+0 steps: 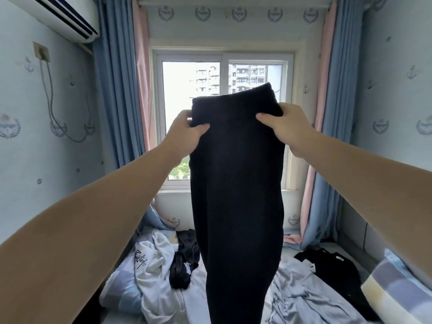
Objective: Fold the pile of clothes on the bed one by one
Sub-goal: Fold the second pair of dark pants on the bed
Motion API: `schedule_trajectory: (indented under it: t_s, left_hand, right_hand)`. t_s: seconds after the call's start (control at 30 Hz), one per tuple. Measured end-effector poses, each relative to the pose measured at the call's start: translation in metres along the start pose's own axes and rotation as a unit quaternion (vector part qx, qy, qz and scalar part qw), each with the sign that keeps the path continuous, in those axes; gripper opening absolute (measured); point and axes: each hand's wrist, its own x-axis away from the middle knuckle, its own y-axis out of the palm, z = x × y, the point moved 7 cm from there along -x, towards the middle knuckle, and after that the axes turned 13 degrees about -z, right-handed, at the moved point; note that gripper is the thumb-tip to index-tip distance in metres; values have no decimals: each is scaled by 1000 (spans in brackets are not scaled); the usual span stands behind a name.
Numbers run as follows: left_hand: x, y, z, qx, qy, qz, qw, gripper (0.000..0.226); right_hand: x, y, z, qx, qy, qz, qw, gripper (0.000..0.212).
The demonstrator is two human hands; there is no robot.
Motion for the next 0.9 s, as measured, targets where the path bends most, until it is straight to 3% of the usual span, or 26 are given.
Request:
schedule_trajectory:
  t_s: [0.17, 0.47, 0.7, 0.9]
  left_hand:
    - [40, 22, 19, 7, -20, -17, 1000, 22]
    - [58, 44, -30, 27, -76, -40, 996, 28]
    - [25, 58, -153, 63, -136, -43, 988, 32]
    - [-19, 84, -348, 76, -206, -45, 975, 19]
  right_hand:
    - [42, -18, -9, -6, 22, 16, 1000, 30]
    - [64, -10, 36, -18, 81, 9, 996, 17]
    - [28, 27, 140, -3, 138, -4, 990, 10]
    - [-26, 89, 318, 33, 218, -32, 975, 11]
